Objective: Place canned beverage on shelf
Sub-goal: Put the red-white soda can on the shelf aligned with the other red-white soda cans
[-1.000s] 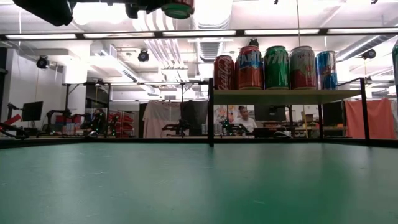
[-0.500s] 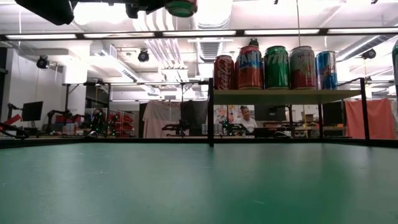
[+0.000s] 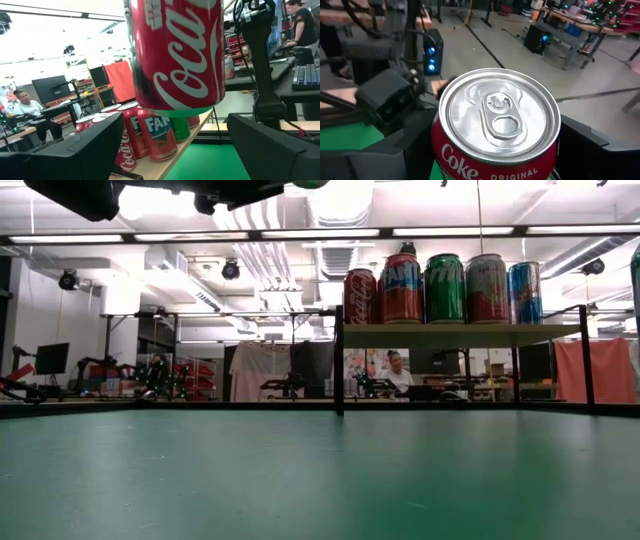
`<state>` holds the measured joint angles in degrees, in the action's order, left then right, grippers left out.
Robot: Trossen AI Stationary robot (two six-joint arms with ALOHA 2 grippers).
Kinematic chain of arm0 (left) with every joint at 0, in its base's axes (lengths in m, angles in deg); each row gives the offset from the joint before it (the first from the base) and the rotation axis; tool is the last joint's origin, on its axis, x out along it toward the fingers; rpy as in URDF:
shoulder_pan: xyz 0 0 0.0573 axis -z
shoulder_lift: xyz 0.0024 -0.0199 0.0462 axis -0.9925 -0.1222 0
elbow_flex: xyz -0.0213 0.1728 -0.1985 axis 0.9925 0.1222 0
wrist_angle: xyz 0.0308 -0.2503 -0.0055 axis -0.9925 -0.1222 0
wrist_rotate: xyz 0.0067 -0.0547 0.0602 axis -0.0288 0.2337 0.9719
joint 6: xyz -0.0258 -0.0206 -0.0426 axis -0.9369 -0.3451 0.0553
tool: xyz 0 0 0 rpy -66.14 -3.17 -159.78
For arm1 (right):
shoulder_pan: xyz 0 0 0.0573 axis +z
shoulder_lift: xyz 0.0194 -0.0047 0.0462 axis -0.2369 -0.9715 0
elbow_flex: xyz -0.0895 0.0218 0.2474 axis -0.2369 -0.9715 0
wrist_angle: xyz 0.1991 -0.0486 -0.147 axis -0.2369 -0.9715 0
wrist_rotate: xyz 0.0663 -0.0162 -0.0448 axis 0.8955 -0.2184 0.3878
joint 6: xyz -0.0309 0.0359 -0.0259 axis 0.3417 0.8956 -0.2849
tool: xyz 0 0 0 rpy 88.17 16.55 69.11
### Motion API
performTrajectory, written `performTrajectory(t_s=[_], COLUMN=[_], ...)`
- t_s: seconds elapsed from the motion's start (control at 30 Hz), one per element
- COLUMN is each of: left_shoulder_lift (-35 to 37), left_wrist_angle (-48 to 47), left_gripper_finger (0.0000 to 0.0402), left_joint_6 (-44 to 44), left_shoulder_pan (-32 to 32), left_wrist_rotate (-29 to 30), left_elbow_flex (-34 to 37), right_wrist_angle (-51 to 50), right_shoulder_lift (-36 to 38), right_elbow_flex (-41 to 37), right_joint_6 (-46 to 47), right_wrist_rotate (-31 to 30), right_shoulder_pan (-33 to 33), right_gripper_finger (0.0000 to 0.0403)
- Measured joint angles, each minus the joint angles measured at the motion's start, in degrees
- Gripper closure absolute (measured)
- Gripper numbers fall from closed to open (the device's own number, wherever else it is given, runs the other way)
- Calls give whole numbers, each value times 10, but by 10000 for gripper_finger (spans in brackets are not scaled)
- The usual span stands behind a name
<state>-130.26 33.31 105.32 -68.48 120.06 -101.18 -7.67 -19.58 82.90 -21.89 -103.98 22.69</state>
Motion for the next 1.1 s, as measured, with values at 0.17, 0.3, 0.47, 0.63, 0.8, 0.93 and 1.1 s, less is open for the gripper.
performTrajectory(t_s=[0.17,0.3,0.47,0.63,0.8,0.93,1.1], left_shoulder_lift=[2,6,8,9,10,10,10], left_wrist_angle=[0,0,-3,-3,-3,-3,-4], left_gripper_finger=[63,63,63,63,63,63,63], left_joint_6=[6,6,20,30,36,38,38], left_shoulder_pan=[0,0,0,0,0,0,0], left_wrist_rotate=[15,15,25,39,40,40,40], left_elbow_flex=[0,0,3,7,10,12,12], right_wrist_angle=[-57,-99,-113,-112,-111,-92,-57], right_shoulder_lift=[1,1,2,2,5,13,30], right_elbow_flex=[12,3,-18,-36,-63,-94,-142], right_joint_6=[2,19,29,29,37,38,39], right_wrist_rotate=[-28,-29,-25,-27,-24,-25,-25], right_shoulder_pan=[-26,-54,-87,-106,-117,-125,-135], right_gripper_finger=[109,109,109,109,109,109,109])
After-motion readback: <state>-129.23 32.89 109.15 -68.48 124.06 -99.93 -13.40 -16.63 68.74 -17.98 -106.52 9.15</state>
